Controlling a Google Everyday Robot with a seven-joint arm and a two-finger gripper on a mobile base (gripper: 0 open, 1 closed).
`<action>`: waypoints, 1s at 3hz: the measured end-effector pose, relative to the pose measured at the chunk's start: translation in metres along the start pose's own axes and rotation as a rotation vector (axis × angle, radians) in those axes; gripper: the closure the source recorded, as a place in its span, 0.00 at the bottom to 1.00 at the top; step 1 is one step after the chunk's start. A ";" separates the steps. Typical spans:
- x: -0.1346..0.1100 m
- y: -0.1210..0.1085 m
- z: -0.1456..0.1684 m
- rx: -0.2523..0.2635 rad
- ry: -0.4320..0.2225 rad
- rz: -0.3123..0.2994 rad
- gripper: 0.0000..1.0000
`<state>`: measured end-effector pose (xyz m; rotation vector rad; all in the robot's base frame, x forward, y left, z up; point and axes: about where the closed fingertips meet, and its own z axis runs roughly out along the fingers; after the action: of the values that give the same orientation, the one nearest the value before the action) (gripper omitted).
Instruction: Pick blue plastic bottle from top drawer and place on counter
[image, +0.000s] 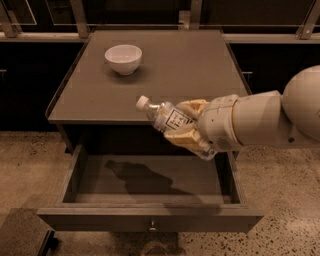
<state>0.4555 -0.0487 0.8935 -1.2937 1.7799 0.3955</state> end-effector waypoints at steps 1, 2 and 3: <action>-0.014 -0.047 0.003 -0.003 -0.009 -0.063 1.00; -0.024 -0.090 0.015 -0.037 0.031 -0.090 1.00; -0.021 -0.122 0.033 -0.076 0.066 -0.075 1.00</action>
Offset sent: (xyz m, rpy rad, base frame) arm 0.1475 -0.0144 0.0428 -0.1213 0.0088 0.1198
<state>0.5798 -0.0629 0.9191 -1.4377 1.7794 0.3859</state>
